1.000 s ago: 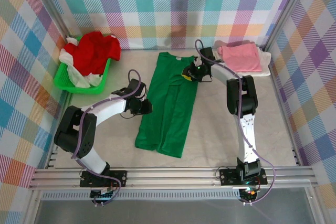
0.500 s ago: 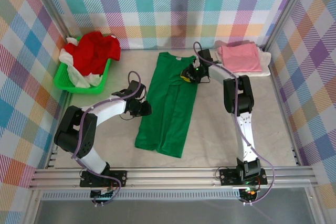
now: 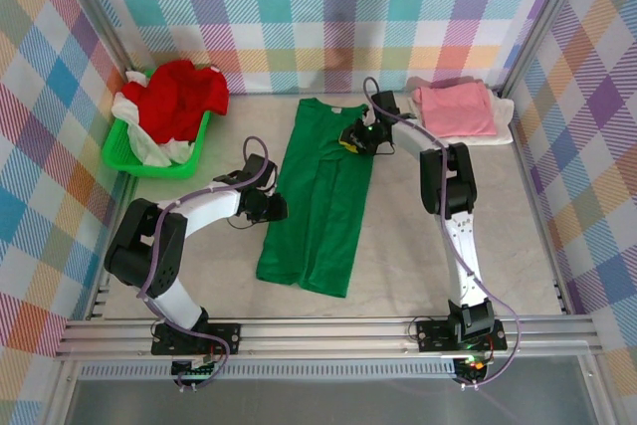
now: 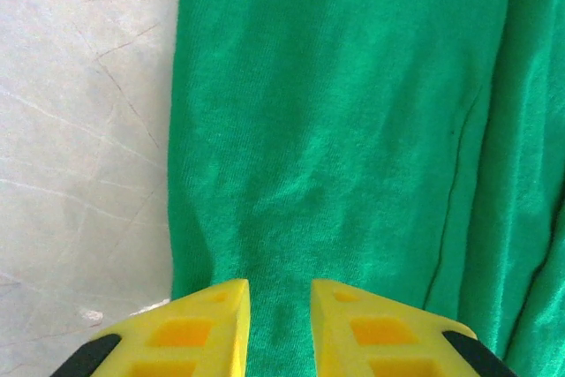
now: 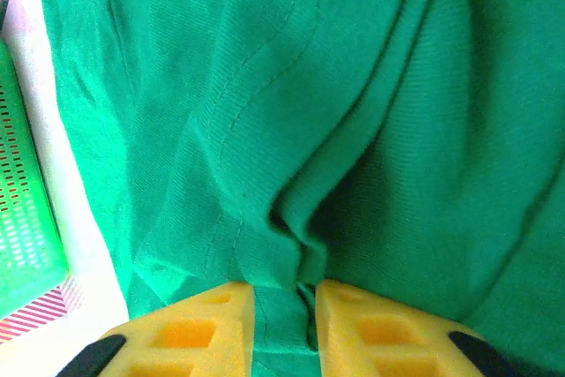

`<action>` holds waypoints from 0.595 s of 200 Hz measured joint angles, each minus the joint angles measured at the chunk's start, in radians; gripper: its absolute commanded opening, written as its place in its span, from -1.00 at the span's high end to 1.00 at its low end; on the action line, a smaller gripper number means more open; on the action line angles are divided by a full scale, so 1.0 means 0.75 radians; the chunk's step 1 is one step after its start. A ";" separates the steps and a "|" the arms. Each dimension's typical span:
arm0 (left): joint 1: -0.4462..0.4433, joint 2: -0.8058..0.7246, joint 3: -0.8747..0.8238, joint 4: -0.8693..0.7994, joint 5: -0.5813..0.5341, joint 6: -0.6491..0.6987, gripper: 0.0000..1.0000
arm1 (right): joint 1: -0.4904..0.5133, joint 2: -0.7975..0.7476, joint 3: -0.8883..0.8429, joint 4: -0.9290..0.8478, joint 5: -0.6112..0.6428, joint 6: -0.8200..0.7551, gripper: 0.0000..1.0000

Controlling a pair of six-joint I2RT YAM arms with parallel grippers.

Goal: Fold and stack the t-shirts

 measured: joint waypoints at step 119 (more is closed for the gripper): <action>0.000 0.007 -0.027 0.013 0.000 -0.001 0.49 | 0.019 0.017 0.072 -0.044 0.035 0.041 1.00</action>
